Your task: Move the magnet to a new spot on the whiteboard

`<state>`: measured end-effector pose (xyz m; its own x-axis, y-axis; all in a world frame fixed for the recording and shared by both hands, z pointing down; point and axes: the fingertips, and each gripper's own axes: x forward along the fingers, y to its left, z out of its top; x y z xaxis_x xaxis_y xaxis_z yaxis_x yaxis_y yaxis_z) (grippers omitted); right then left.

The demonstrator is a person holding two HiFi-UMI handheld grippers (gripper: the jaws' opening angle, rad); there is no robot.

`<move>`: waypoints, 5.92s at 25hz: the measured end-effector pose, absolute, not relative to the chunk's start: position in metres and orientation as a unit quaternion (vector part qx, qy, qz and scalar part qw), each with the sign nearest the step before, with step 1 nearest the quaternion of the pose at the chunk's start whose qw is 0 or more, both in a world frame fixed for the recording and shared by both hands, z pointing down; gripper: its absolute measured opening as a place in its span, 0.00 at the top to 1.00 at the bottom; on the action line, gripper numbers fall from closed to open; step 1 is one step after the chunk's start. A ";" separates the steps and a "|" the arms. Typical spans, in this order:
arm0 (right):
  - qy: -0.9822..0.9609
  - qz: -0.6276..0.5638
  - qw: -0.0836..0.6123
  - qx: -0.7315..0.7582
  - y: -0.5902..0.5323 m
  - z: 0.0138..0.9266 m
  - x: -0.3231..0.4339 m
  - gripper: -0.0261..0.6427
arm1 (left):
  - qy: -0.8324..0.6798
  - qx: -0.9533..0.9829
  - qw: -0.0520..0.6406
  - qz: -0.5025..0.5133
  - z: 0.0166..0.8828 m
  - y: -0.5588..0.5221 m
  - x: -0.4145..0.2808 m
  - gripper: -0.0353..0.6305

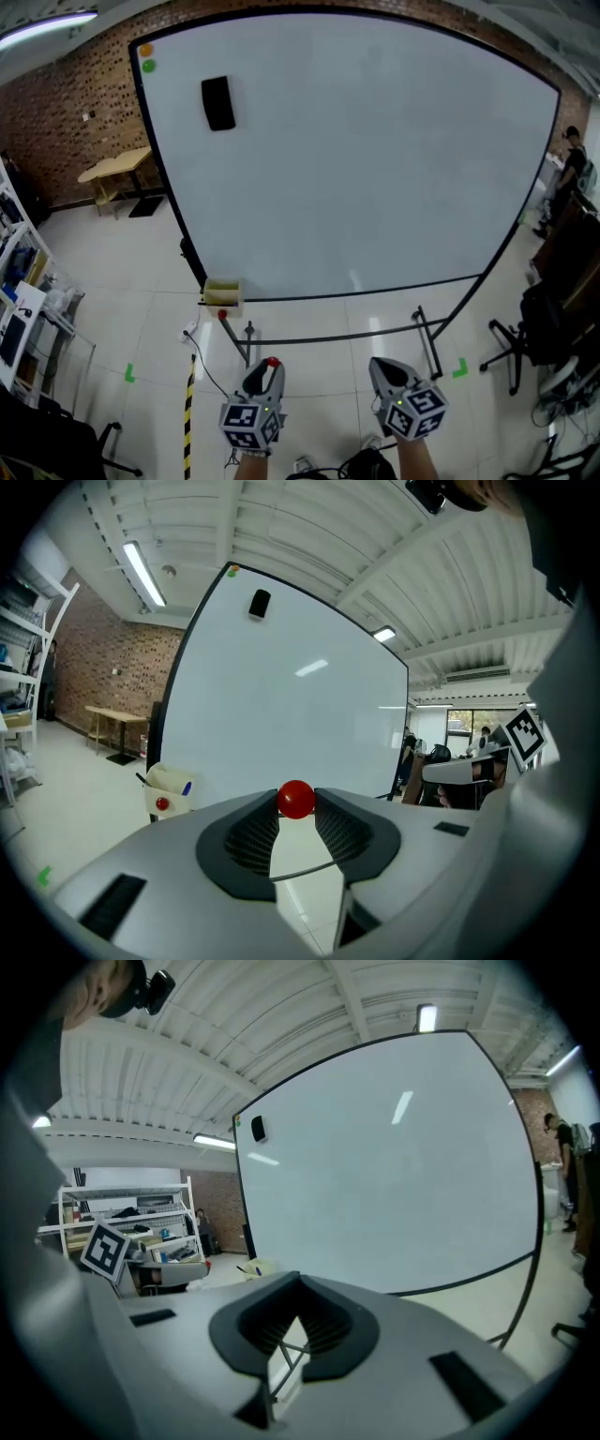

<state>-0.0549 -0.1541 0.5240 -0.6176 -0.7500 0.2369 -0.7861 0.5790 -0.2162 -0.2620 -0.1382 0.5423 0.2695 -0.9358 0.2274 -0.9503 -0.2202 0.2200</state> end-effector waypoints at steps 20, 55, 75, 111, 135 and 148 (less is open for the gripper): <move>-0.886 0.135 0.038 0.442 -0.110 0.509 0.022 0.94 | -0.595 0.797 0.105 0.017 0.497 -0.097 -0.173 0.76; -0.887 0.127 0.007 0.443 -0.102 0.489 0.000 0.94 | -0.599 0.797 0.076 0.031 0.480 -0.099 -0.184 0.77; -0.882 0.119 -0.002 0.455 -0.166 0.485 -0.023 0.94 | -0.595 0.800 -0.065 0.041 0.358 -0.247 -0.203 0.77; -0.920 0.069 -0.036 0.385 -0.359 0.418 0.020 0.94 | -0.641 0.726 -0.202 0.147 0.252 -0.481 -0.127 0.77; -0.918 0.081 -0.039 0.386 -0.375 0.424 0.030 0.94 | -0.653 0.709 -0.210 0.161 0.265 -0.499 -0.123 0.76; -0.915 0.095 -0.018 0.392 -0.364 0.439 0.008 0.94 | -0.640 0.768 0.024 -0.005 0.376 -0.387 -0.183 0.85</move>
<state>0.0085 -0.3644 0.4391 -0.6922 -0.7205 0.0418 -0.7136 0.6746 -0.1888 -0.1831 -0.3868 0.3757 0.1807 -0.9833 0.0221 -0.9828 -0.1796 0.0434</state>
